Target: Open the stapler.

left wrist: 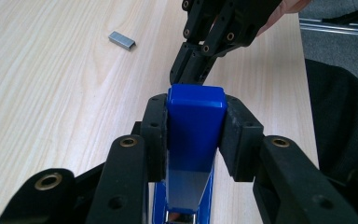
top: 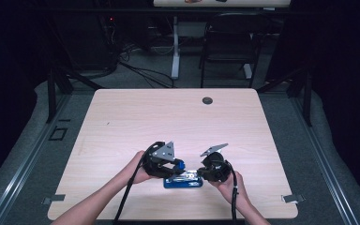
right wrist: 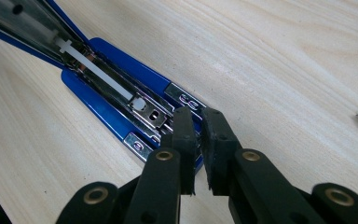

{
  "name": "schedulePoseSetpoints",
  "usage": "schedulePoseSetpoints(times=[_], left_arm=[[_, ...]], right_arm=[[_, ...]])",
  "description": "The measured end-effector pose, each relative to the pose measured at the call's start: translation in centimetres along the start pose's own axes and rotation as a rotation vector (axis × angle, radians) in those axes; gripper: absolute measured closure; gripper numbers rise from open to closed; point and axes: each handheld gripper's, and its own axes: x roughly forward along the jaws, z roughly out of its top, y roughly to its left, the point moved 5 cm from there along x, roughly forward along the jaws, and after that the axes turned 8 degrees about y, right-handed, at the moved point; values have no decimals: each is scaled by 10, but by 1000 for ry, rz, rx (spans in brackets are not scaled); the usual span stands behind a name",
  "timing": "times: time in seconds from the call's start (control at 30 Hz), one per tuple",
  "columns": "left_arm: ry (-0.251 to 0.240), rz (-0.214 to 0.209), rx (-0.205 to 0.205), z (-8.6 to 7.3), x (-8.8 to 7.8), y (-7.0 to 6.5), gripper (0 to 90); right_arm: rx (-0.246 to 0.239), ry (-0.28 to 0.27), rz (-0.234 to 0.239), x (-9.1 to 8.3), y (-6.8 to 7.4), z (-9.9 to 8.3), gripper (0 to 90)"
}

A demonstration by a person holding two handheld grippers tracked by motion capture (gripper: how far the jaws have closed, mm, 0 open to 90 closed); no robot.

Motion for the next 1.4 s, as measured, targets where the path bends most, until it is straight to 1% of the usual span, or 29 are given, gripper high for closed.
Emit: schedulePoseSetpoints(times=[0.17, 0.27, 0.5, 0.6, 0.8, 0.97, 1.0, 1.07, 1.1, 1.13, 1.17, 1.2, 1.3, 1.33, 1.4], left_arm=[[8, 4, -1, -4, -5, 0, 660], [14, 3, -11, -7, -9, 0, 660], [22, 4, -20, -12, -15, 1, 660], [18, 3, -27, -15, -17, 1, 660], [32, 6, -32, -21, -22, 1, 659], [36, 5, -49, -28, -26, 2, 658], [45, 0, -51, -30, -28, 2, 658], [45, 2, -58, -33, -29, 2, 656], [46, 5, -59, -34, -30, 3, 656], [52, 0, -65, -35, -31, 2, 656], [59, 2, -60, -37, -31, 3, 655], [54, 1, -68, -38, -32, 3, 655], [61, -3, -79, -42, -33, 3, 653], [70, -1, -75, -44, -34, 3, 653], [65, -2, -82, -47, -34, 3, 652]], right_arm=[[-1, 0, -1, 0, 0, 0, 850], [0, -1, -3, 0, 0, 0, 850], [-4, 4, -4, 0, 0, 0, 850], [-4, 6, -3, 0, 1, 0, 850], [-6, 0, -6, 0, 1, 0, 851], [-5, 2, -6, 0, 1, 0, 850], [-5, 3, -6, 0, 1, 0, 851], [-8, -2, -8, 0, 1, 0, 851], [0, -11, -7, 1, 1, 0, 851], [-1, -10, -7, 1, 1, 0, 851], [-7, -3, -8, 0, 1, 0, 851], [-7, -3, -8, 0, 1, 0, 851], [-5, -2, -7, 0, 0, 0, 850], [-6, -2, -7, 0, 0, 0, 851], [-8, 1, -5, 0, 0, 0, 851]])
